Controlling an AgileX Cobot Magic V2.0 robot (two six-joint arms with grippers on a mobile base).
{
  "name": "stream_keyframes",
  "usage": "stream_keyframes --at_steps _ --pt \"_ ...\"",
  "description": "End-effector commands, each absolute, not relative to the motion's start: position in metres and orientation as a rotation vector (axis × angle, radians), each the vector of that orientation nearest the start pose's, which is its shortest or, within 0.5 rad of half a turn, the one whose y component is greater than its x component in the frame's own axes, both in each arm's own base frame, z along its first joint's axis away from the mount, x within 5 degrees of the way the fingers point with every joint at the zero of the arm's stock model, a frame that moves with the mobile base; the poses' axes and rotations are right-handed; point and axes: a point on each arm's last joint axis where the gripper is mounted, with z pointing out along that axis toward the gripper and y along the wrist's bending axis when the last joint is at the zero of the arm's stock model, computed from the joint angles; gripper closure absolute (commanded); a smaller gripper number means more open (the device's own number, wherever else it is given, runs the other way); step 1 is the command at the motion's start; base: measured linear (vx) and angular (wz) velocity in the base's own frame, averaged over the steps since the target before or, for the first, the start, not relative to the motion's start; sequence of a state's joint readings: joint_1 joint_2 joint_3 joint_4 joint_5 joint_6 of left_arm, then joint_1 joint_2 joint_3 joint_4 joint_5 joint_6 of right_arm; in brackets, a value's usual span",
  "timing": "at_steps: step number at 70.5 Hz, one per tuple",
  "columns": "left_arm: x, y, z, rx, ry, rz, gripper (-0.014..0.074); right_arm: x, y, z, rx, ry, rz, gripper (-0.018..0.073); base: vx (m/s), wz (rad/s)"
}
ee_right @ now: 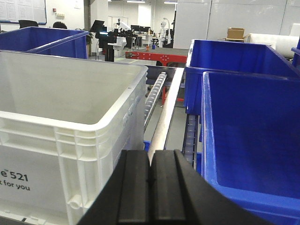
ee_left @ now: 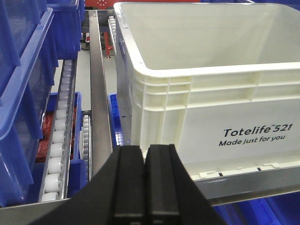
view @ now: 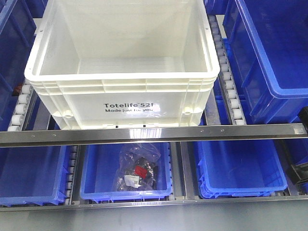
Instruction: Place moving items into box and shelve
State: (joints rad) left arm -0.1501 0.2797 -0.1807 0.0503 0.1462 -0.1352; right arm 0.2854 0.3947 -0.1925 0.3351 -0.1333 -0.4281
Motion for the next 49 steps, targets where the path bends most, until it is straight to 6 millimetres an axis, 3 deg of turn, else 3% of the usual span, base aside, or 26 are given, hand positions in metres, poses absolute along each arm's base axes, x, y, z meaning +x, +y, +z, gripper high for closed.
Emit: stream_keyframes --at_steps 1,17,49 --pt "0.077 -0.012 0.254 0.061 1.621 -0.176 0.0624 0.096 0.022 0.276 -0.239 1.455 0.089 0.0574 0.00 0.00" --pt "0.063 -0.010 0.193 0.059 1.569 -0.189 0.0624 0.096 0.022 0.276 -0.239 1.455 0.089 0.0574 0.00 0.00" --pt "0.056 -0.008 0.194 0.068 1.566 -0.168 0.0623 0.096 0.022 0.276 -0.239 1.454 0.088 0.0574 0.00 0.00"
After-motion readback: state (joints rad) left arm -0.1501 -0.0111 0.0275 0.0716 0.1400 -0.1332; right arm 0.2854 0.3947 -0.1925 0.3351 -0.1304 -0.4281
